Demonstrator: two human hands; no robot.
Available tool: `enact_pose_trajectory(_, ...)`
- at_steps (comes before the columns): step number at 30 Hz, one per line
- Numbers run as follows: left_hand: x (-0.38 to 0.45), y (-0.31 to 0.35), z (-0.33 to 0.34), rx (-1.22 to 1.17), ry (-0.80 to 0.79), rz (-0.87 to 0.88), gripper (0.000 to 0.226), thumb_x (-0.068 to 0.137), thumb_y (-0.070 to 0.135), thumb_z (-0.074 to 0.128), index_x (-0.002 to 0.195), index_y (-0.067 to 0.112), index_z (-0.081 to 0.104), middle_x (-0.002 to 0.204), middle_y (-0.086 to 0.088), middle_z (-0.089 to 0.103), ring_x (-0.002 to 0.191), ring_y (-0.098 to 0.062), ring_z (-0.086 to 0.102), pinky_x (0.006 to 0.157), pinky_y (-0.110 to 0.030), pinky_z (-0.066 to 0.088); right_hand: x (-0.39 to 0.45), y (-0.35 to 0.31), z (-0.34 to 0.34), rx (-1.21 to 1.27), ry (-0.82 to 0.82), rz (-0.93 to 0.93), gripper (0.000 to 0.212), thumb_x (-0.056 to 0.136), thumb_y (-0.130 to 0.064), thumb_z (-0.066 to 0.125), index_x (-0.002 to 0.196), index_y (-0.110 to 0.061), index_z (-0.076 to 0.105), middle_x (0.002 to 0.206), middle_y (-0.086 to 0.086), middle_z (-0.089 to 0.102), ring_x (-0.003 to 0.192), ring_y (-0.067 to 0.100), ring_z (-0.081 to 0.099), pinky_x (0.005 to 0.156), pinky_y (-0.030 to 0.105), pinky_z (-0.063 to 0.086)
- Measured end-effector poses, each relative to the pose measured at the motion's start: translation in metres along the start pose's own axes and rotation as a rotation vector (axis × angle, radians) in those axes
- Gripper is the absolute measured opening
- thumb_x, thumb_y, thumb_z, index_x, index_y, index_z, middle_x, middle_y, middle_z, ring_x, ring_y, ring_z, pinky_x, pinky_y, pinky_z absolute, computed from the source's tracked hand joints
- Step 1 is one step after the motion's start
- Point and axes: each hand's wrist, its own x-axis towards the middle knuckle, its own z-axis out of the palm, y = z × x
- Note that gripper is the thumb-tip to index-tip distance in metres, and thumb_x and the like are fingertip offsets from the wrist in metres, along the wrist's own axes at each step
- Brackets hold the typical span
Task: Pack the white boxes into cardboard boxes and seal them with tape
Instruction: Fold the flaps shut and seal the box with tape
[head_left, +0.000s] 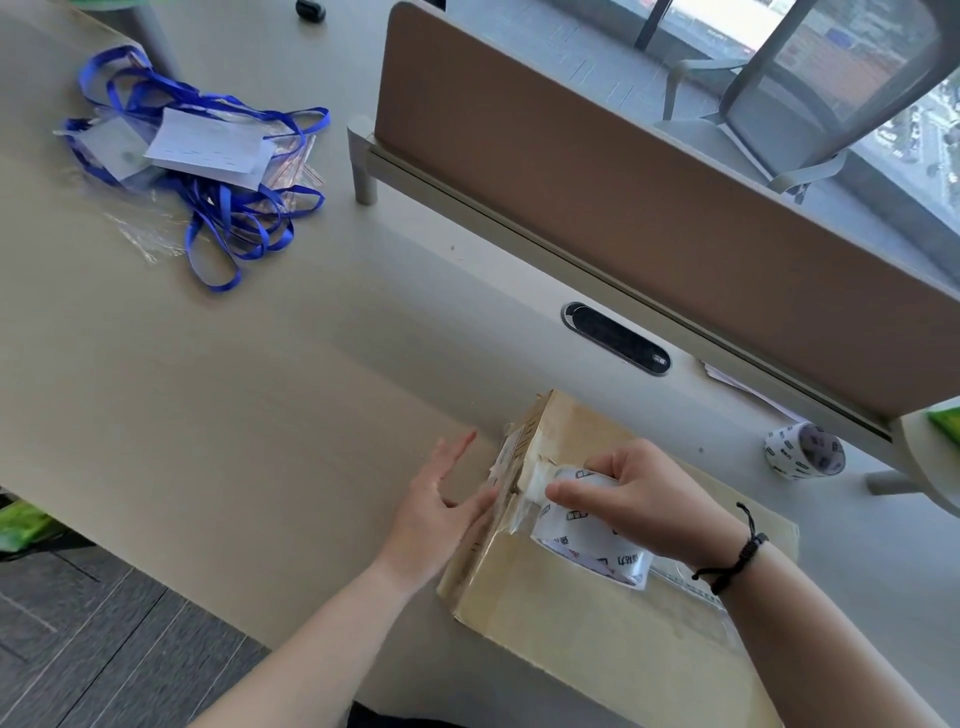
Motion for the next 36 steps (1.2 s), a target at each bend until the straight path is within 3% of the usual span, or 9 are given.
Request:
enact_pose_trajectory(4, 0.010, 0.026, -0.014, 0.066, -0.391, 0.155, 0.072, 0.081, 0.013, 0.060, 0.131, 0.063, 0.051, 0.164, 0.023, 0.013, 0.150, 0.008, 0.012, 0.115, -0.036, 0.035, 0.001, -0.002, 0.001, 0.023, 0.006, -0.010, 0.059, 0.082, -0.045, 0.076, 0.068, 0.010, 0.060, 0.055, 0.006, 0.052, 0.049, 0.017, 0.046, 0.052, 0.029, 0.034)
enact_pose_trajectory(7, 0.019, 0.041, -0.014, 0.263, -0.638, 0.125, 0.075, 0.080, 0.021, 0.070, 0.132, 0.069, 0.043, 0.166, 0.021, -0.006, 0.153, 0.000, -0.006, 0.125, -0.045, 0.019, 0.000, -0.007, 0.002, 0.023, 0.017, -0.025, 0.052, 0.082, -0.044, 0.076, 0.071, 0.006, 0.067, 0.054, 0.005, 0.055, 0.049, 0.016, 0.048, 0.051, 0.028, 0.036)
enact_pose_trajectory(12, 0.033, 0.052, -0.015, 0.540, -0.734, 0.091, 0.096, 0.072, 0.034, 0.088, 0.139, 0.068, 0.028, 0.162, 0.025, -0.017, 0.151, 0.000, -0.017, 0.125, -0.040, 0.018, 0.001, -0.014, 0.004, -0.016, 0.022, -0.029, 0.045, 0.083, -0.040, 0.076, 0.069, 0.002, 0.068, 0.049, -0.002, 0.042, 0.042, 0.011, 0.035, 0.044, 0.024, 0.029)
enact_pose_trajectory(16, 0.039, 0.054, -0.014, 0.575, -0.756, 0.135, 0.101, 0.071, 0.040, 0.088, 0.144, 0.066, 0.022, 0.165, 0.021, -0.012, 0.147, 0.006, -0.025, 0.125, -0.042, 0.015, 0.004, -0.023, 0.007, -0.006, -0.017, -0.045, 0.031, 0.086, -0.034, 0.073, 0.059, -0.020, 0.071, 0.042, -0.010, 0.047, 0.037, 0.005, 0.040, 0.043, 0.018, 0.032)
enact_pose_trajectory(20, 0.044, 0.047, -0.014, 0.535, -0.765, 0.157, 0.098, 0.072, 0.042, 0.089, 0.145, 0.058, 0.027, 0.164, 0.025, 0.003, 0.150, 0.007, -0.004, 0.122, -0.034, 0.020, 0.007, -0.029, 0.011, -0.043, 0.002, -0.044, 0.043, 0.086, -0.036, 0.073, 0.044, -0.032, 0.064, 0.041, -0.011, 0.051, 0.038, 0.003, 0.045, 0.043, 0.018, 0.035)
enact_pose_trajectory(25, 0.047, 0.046, -0.015, 0.455, -0.749, 0.111, 0.077, 0.072, 0.030, 0.090, 0.129, 0.048, 0.042, 0.148, 0.023, 0.030, 0.135, -0.008, 0.044, 0.112, -0.035, 0.042, 0.002, -0.022, 0.005, -0.058, 0.020, -0.019, 0.042, 0.084, -0.040, 0.075, 0.055, -0.013, 0.060, 0.042, -0.008, 0.041, 0.038, 0.008, 0.036, 0.043, 0.022, 0.029)
enact_pose_trajectory(28, 0.046, 0.048, -0.013, 0.463, -0.745, 0.161, 0.065, 0.072, 0.023, 0.085, 0.115, 0.048, 0.043, 0.140, 0.017, 0.033, 0.127, -0.012, 0.049, 0.109, -0.041, 0.046, -0.002, -0.017, 0.002, -0.064, 0.032, -0.016, 0.051, 0.083, -0.043, 0.075, 0.059, -0.002, 0.058, 0.049, -0.001, 0.039, 0.043, 0.014, 0.033, 0.044, 0.025, 0.025)
enact_pose_trajectory(32, 0.042, 0.048, -0.007, 0.446, -0.784, 0.192, 0.075, 0.073, 0.021, 0.078, 0.131, 0.049, 0.040, 0.155, 0.025, 0.009, 0.135, -0.014, 0.043, 0.108, -0.038, 0.047, -0.004, -0.016, 0.004, -0.022, 0.035, -0.013, 0.051, 0.085, -0.041, 0.074, 0.068, 0.007, 0.062, 0.055, 0.005, 0.047, 0.050, 0.017, 0.041, 0.048, 0.026, 0.030)
enact_pose_trajectory(36, 0.038, 0.045, -0.008, 0.346, -0.755, 0.213, 0.060, 0.075, 0.020, 0.081, 0.118, 0.044, 0.047, 0.146, 0.016, 0.026, 0.128, -0.002, 0.046, 0.108, -0.037, 0.048, -0.003, -0.016, 0.007, 0.001, 0.028, 0.001, 0.053, 0.084, -0.043, 0.075, 0.076, 0.009, 0.066, 0.059, 0.007, 0.057, 0.053, 0.018, 0.050, 0.053, 0.028, 0.037)
